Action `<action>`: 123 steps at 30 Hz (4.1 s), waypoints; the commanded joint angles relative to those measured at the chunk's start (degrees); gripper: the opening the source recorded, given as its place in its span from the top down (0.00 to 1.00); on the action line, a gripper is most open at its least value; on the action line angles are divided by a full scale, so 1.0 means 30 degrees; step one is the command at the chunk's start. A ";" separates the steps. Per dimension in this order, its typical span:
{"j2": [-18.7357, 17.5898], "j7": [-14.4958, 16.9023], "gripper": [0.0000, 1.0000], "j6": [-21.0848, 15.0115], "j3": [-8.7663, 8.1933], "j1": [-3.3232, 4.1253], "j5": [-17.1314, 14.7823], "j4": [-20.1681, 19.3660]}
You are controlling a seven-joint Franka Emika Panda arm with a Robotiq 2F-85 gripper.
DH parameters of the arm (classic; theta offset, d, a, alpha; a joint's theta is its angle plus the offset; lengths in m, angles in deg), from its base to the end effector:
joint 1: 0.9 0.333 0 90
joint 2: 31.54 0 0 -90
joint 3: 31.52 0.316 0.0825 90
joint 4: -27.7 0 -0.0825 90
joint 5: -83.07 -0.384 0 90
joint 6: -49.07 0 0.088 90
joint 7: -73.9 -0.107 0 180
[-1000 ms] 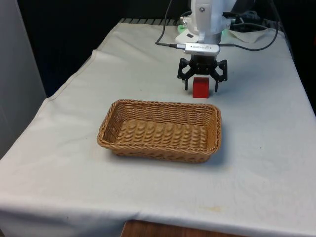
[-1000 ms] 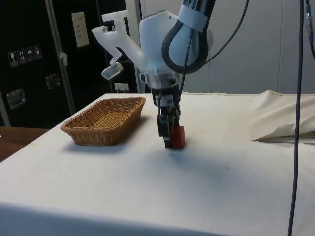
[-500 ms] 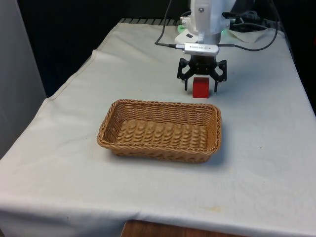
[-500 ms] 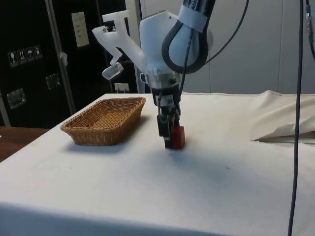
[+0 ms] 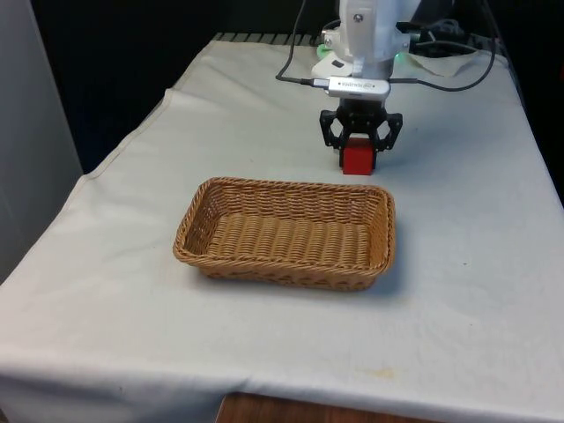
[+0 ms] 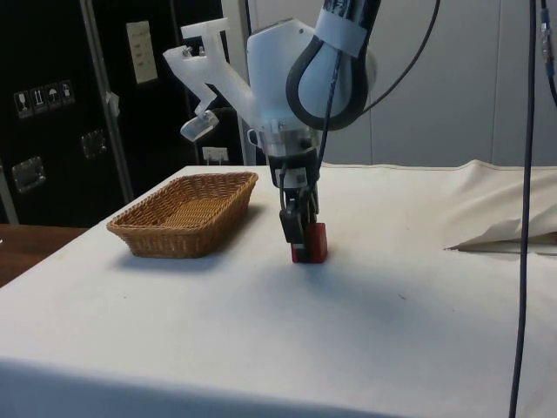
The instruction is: Pick up the cube and place it into the basket.
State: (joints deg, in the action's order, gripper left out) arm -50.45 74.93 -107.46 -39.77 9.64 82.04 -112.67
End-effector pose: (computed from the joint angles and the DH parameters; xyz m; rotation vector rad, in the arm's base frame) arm 0.4766 0.0142 0.1659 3.0996 0.0743 -0.0680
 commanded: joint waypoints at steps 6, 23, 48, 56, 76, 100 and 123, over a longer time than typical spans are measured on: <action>0.0000 0.0057 0.99 -0.0019 0.0000 -0.0038 -0.0019 0.0000; 0.0726 0.0057 0.99 0.0535 -0.0134 -0.0019 0.0057 -0.0057; 0.2769 0.0210 0.99 0.2769 -0.0439 0.0000 0.0076 0.0019; 0.3705 0.0344 0.99 0.3877 -0.0688 -0.0019 0.0210 0.0115; 0.5252 0.0497 0.99 0.5825 -0.0974 -0.0019 0.0248 0.0420; 0.6532 0.0535 0.99 0.7773 -0.1165 -0.0038 0.0229 0.0993; 0.7448 0.0535 0.99 0.9148 -0.1261 -0.0057 0.0191 0.1490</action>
State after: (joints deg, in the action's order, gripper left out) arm -28.22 76.53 -80.30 -43.55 9.53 82.44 -108.26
